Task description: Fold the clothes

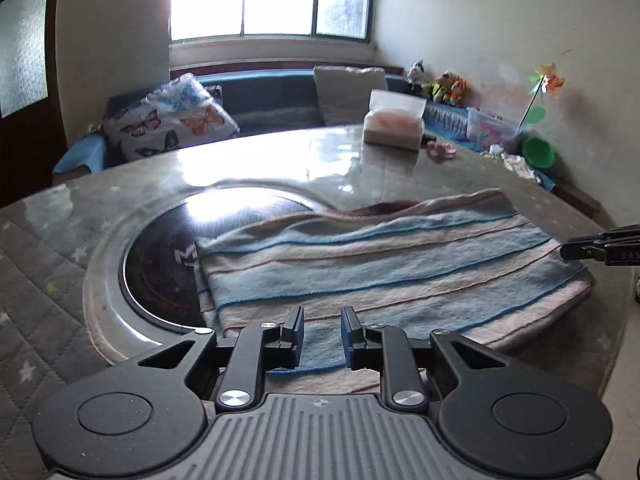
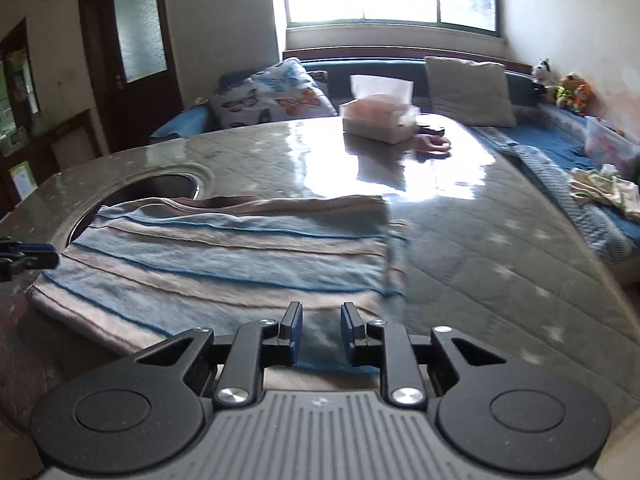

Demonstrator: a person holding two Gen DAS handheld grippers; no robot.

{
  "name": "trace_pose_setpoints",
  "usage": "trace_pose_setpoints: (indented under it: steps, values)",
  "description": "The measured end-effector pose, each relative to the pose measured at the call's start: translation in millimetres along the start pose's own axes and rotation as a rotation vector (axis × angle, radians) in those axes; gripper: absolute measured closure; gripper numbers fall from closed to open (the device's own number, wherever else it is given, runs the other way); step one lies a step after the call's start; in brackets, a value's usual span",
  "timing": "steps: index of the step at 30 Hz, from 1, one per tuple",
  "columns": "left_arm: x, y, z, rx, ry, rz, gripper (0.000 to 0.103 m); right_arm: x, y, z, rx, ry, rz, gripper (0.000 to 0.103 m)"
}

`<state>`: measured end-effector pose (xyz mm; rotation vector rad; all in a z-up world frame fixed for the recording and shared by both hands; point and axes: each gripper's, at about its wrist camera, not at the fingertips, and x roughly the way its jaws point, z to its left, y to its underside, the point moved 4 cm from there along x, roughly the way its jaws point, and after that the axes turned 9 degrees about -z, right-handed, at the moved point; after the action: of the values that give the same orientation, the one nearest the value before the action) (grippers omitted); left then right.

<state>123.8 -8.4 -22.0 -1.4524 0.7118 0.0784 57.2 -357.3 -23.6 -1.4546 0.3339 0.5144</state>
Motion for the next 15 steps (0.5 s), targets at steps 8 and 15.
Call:
trace_pose_setpoints:
  steps: [8,15]
  values:
    - [9,16,19,-0.045,-0.024,0.045,0.080,26,12,-21,0.078,-0.003,0.011,0.091]
    - [13,12,14,-0.039,-0.022,0.045,0.057,37,-8,-19,0.030,0.020,-0.002,0.080]
